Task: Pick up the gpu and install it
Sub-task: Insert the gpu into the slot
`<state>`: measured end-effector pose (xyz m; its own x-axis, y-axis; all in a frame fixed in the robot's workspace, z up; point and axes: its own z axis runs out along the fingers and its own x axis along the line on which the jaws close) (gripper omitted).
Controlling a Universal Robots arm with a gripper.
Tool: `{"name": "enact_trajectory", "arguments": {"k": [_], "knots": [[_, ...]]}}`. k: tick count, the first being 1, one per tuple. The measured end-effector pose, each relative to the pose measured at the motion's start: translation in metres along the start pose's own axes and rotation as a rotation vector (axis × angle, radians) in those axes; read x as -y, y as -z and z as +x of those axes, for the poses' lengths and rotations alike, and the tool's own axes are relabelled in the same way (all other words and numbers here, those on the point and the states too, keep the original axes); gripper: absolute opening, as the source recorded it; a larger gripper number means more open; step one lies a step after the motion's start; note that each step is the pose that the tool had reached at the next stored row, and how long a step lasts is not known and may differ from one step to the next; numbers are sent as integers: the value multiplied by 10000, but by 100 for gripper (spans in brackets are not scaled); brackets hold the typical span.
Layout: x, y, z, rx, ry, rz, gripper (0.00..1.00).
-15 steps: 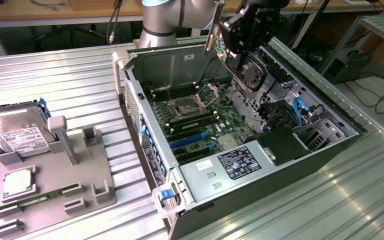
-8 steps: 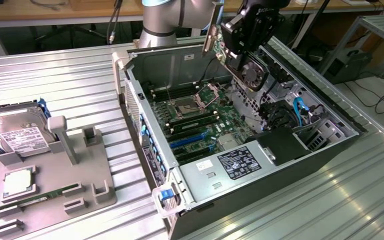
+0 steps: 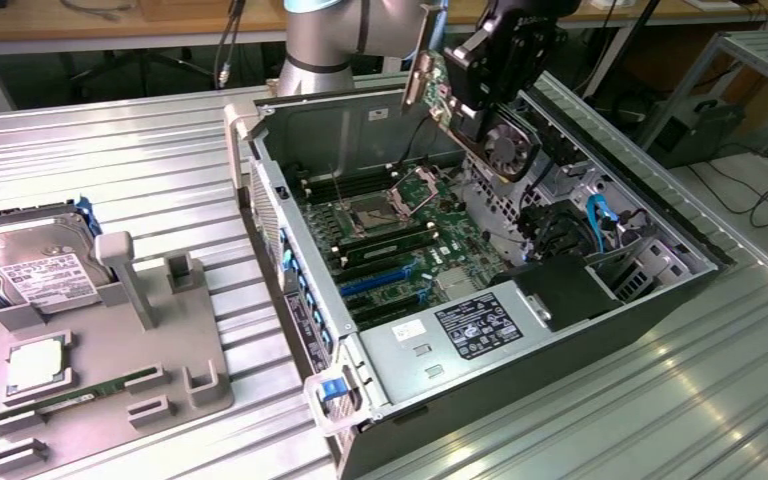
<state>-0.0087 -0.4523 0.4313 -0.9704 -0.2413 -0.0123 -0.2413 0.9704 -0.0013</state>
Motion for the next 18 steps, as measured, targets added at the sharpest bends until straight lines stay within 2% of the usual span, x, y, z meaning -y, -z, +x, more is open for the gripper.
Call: {"name": "enact_trajectory", "arguments": {"k": [18], "knots": [[1, 0, 0, 3, 1348, -20, 27]]}}
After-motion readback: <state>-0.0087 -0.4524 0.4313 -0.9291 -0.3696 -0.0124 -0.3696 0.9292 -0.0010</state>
